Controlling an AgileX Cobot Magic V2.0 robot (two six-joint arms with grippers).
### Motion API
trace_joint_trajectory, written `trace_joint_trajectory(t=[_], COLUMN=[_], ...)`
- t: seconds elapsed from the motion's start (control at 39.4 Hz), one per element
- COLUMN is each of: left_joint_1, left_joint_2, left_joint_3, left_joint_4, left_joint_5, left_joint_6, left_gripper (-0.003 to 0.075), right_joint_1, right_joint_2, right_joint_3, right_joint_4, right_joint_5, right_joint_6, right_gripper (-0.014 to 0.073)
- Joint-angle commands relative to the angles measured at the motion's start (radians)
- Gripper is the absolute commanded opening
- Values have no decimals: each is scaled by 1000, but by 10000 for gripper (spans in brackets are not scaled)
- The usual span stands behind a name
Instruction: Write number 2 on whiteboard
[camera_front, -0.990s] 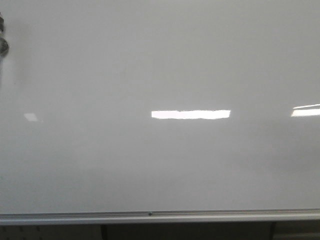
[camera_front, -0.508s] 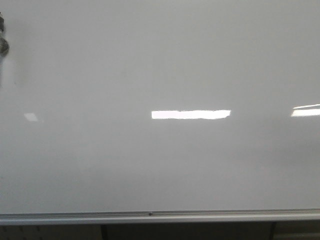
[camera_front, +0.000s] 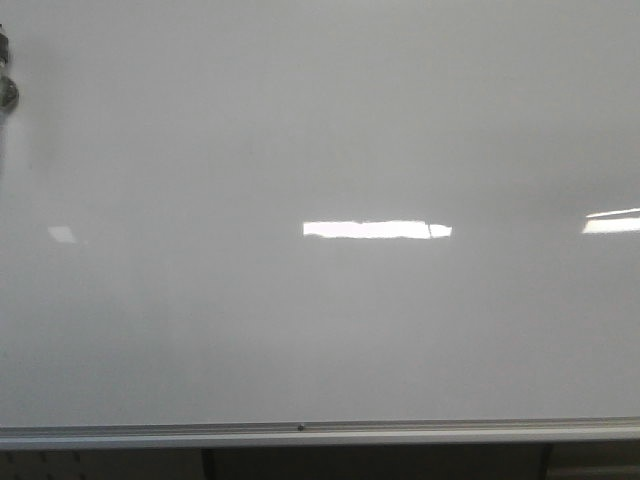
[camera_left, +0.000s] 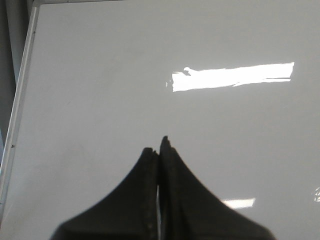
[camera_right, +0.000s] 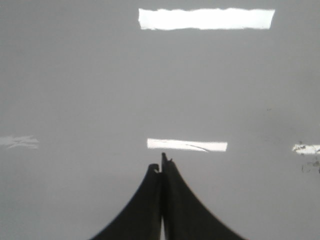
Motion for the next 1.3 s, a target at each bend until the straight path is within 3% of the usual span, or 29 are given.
trace_joint_trajectory(t=[0.0, 0.3, 0.86, 0.97, 1.09, 1.17, 1.27], left_joint_1=[-8, -8, -8, -8, -8, -8, -8], left_joint_2=[102, 318, 556, 585, 622, 643, 676], left_joint_3=[-122, -214, -214, -214, -214, -214, -214], left_joint_4=[-6, -6, -11, -11, -11, -11, -11], left_joint_5=[37, 252, 322, 330, 330, 322, 307], left_joint_6=[-9, -9, -9, -9, -9, -9, -9], left_gripper=[-20, -20, -19, -7, 161, 349, 524], right_joint_1=[-4, -4, -4, -4, -4, -4, -4], right_joint_2=[100, 288, 520, 547, 565, 565, 565], right_joint_3=[-102, -148, -148, -148, -148, -148, -148], right_joint_4=[5, 5, -22, -51, -53, -53, -53], right_joint_5=[6, 110, 200, 204, 204, 204, 203], right_joint_6=[-2, -2, -3, -3, -3, -3, -3], right_gripper=[-69, -69, -64, 3, 277, 456, 572])
